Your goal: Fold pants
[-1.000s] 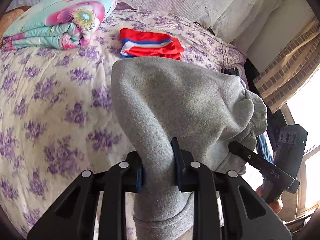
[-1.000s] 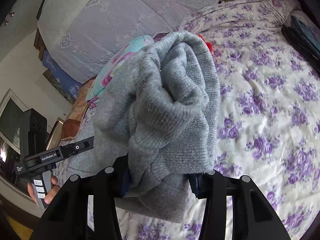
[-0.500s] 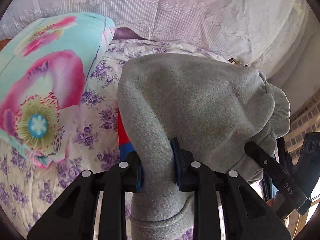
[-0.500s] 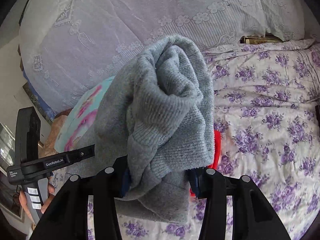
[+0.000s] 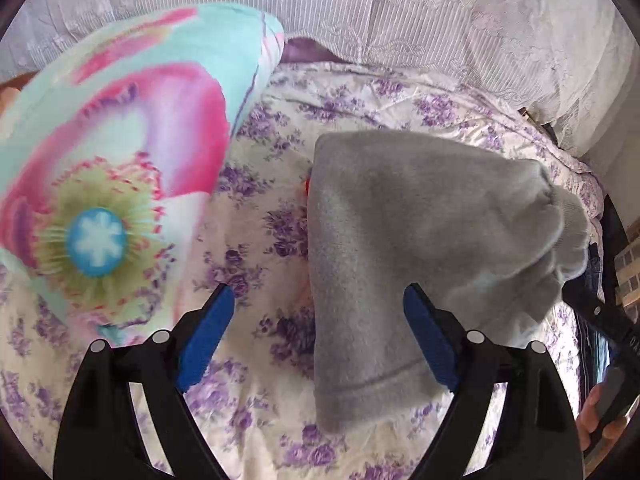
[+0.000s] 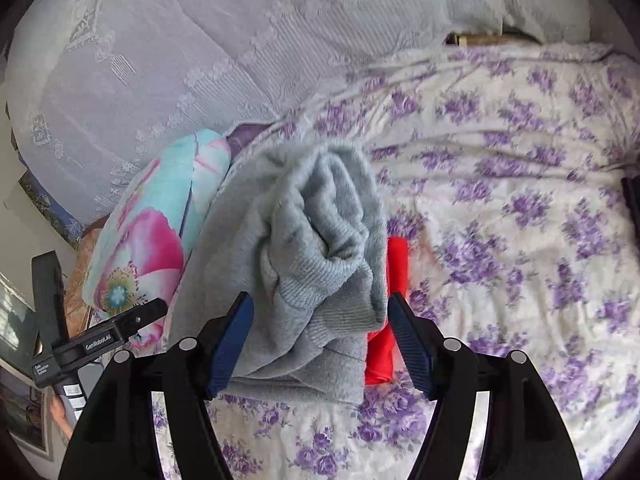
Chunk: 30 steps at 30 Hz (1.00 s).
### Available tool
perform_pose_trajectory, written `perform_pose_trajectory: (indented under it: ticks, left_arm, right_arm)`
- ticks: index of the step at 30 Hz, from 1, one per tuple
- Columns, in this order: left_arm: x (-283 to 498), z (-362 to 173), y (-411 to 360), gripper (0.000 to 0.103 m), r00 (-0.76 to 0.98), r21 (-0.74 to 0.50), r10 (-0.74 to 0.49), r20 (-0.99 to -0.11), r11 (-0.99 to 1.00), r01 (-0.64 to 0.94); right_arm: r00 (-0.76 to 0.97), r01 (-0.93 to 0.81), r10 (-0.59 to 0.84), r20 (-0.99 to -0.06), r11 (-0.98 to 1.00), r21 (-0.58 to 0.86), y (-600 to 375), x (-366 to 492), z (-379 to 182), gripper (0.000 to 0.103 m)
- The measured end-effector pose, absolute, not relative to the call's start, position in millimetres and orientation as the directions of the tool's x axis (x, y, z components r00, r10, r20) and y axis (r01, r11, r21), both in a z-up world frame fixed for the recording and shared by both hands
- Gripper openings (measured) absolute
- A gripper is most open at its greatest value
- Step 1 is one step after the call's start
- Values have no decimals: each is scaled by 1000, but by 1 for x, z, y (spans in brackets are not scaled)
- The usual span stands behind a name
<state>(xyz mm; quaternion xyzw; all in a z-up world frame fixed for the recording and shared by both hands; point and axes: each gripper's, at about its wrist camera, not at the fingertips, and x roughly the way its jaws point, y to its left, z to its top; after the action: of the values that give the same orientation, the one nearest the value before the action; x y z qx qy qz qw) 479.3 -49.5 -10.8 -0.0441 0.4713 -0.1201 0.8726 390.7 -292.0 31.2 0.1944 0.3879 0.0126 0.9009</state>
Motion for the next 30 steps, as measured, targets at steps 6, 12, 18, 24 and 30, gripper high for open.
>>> perform_pose_trajectory:
  ticks: [6,12,18,24,30]
  left_arm:
    - [356,51,-42,98,626,-111,-234,-744,967,229]
    - [209,46,-38,98,666,-29,-183,-723,972,235]
    - [112,25,-33,98,701,4,-160,-695,974,226]
    - [82,32,-29,98,725,21,-139,-675,978,208]
    - [71,48,-24,98,757,8,-143,-638,981,192]
  right_arm:
    - [767,218,-40,-641,955,201,-263,280,109,94]
    - [736,219,-133,-663,974,48,-207,160,76,99]
    - [722,239,-160,-673,971,26,-173,84,28,99]
    - [757,237,-174,-630,971,17,-163,60,45,99]
    - [774,215,-165,-611,977,8,-156,51,59,99]
